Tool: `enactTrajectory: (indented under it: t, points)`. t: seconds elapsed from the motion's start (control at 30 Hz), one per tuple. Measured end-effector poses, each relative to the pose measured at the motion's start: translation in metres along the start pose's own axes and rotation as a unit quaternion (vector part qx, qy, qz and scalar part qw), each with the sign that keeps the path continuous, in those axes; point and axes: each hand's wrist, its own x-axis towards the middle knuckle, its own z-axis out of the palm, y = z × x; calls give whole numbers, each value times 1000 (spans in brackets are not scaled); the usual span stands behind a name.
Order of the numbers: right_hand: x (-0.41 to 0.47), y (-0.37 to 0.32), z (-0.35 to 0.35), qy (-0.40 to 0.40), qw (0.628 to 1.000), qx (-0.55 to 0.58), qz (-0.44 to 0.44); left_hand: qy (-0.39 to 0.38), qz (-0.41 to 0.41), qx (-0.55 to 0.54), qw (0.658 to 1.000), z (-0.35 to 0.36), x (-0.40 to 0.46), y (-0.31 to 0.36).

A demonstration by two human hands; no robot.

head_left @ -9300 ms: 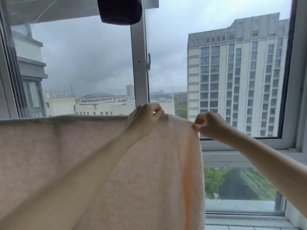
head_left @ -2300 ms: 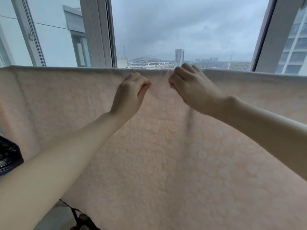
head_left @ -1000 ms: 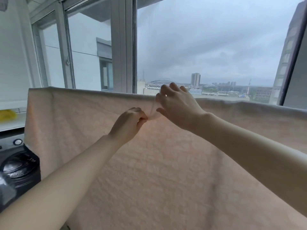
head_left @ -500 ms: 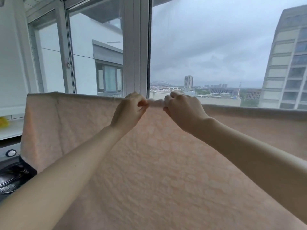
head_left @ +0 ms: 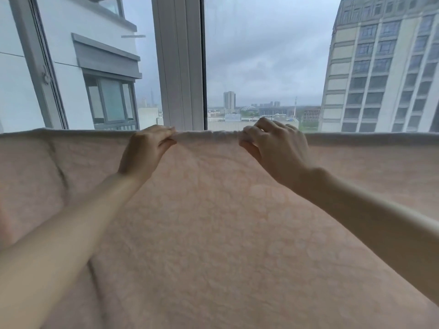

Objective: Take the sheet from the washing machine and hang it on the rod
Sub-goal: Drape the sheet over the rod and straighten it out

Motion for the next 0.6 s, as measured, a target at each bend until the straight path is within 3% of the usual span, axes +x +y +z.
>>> enactTrajectory:
  t: [0.27, 0.6]
  points:
    - [9, -24, 8, -30, 999, 3, -42, 49, 19, 34, 998, -6, -8, 20]
    - [7, -41, 20, -14, 994, -19, -110, -32, -7, 36, 999, -1, -60, 39]
